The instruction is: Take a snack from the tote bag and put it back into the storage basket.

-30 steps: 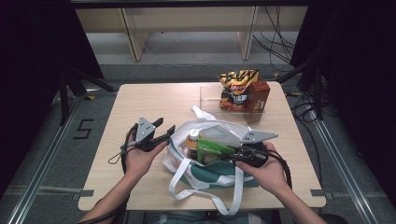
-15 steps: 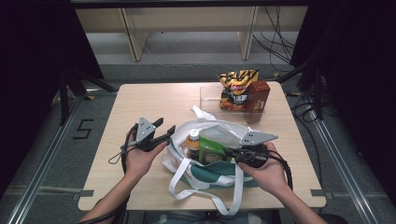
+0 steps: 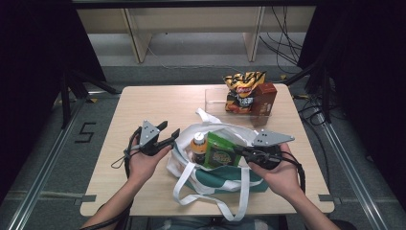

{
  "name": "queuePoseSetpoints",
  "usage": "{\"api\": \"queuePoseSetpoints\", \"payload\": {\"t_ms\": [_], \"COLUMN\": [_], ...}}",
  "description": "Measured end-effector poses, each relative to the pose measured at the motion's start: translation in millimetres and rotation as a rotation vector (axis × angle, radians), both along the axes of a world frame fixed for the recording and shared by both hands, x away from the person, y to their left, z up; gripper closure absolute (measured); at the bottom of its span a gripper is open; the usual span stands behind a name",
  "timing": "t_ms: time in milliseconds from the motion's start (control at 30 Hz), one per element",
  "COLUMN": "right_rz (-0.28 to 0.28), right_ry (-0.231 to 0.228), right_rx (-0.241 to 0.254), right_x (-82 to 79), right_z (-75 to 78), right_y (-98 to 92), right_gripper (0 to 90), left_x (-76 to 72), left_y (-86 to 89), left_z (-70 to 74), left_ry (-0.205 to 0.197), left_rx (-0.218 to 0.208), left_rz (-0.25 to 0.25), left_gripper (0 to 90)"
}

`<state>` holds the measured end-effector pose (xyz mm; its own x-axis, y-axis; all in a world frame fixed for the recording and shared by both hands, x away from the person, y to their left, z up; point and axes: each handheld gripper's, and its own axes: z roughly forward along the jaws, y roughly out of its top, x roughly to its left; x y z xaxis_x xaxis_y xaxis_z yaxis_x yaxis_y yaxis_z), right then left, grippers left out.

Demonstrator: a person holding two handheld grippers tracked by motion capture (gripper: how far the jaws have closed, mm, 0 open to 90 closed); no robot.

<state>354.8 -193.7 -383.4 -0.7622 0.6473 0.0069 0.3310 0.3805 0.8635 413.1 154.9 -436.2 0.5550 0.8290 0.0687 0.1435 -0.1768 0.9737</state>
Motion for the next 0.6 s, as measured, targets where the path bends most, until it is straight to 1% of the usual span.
{"api": "queuePoseSetpoints", "payload": {"t_ms": [33, 67, 100, 133, 167, 200, 233, 267, 300, 333, 367, 400, 433, 467, 500, 533, 567, 600], "right_rz": [0.000, -0.004, 0.003, 0.005, 0.000, -0.011, -0.011, -0.016, -0.023, -0.015, -0.013, -0.021, -0.029, -0.023, -0.025, -0.030, -0.028, -0.029], "right_ry": [-0.022, -0.015, -0.007, -0.026, -0.027, -0.018, -0.045, -0.045, -0.034, -0.052, -0.064, -0.081, -0.072, -0.065, -0.077, -0.074, -0.105, -0.097], "right_rx": [-0.002, 0.005, 0.003, 0.002, 0.001, 0.017, 0.012, 0.014, 0.016, 0.023, 0.019, 0.028, 0.038, 0.030, 0.033, 0.034, 0.033, 0.034], "right_x": [1.3, 0.6, 0.4, 1.2, 0.8, -0.7, 0.4, 0.3, -1.1, 0.3, 0.7, 0.7, -0.5, 0.0, 0.6, -0.2, 1.7, 1.1], "right_z": [1.3, 2.4, 3.6, 4.4, 6.1, 7.0, 8.7, 9.8, 11.5, 12.2, 14.0, 15.0, 15.9, 17.4, 17.9, 19.0, 19.8, 20.8], "right_y": [-1.5, -1.5, -1.7, -2.4, -3.4, -2.9, -4.6, -5.4, -6.0, -6.7, -8.3, -8.8, -8.7, -10.1, -10.5, -10.8, -12.0, -12.6], "right_gripper": [90.0, 90.0, 90.0, 90.0, 90.0, 90.0, 90.0, 90.0, 90.0, 90.0, 90.0, 90.0, 90.0, 90.0, 90.0, 90.0, 90.0, 90.0], "left_x": [0.2, 0.2, 0.5, 0.6, 0.3, 1.0, 0.7, -0.1, -0.1, 0.2, 0.3, 0.5, 0.5, 0.4, 0.3, 0.1, 0.2, 0.1], "left_y": [0.2, 0.5, 0.8, 0.6, 0.2, -0.4, -0.5, -0.5, -0.6, -0.6, -0.7, -0.7, -0.6, -0.5, -0.5, -0.3, -0.2, -0.2], "left_z": [-0.1, -0.1, -0.2, -0.4, -0.4, -0.7, -0.6, -0.2, -0.3, -0.5, -0.7, -0.8, -0.8, -0.8, -0.8, -0.8, -0.7, -0.6], "left_ry": [-0.001, 0.000, -0.001, -0.003, -0.001, -0.007, -0.007, 0.000, 0.000, -0.001, 0.001, 0.001, 0.001, 0.001, 0.002, 0.002, 0.000, 0.001], "left_rx": [-0.003, -0.003, -0.002, -0.003, -0.003, -0.007, -0.004, 0.001, 0.000, 0.001, -0.002, -0.003, -0.003, -0.002, -0.003, -0.002, 0.000, -0.001], "left_rz": [0.002, 0.003, 0.004, 0.001, 0.002, -0.006, -0.005, -0.001, -0.001, -0.002, 0.000, 0.000, 0.001, 0.001, 0.001, 0.002, 0.002, 0.002], "left_gripper": [43.9, 43.9, 43.9, 44.0, 44.0, 44.0, 44.0, 44.0, 44.0, 44.0, 44.0, 44.0, 44.0, 44.0, 44.0, 44.0, 44.0, 44.0]}}
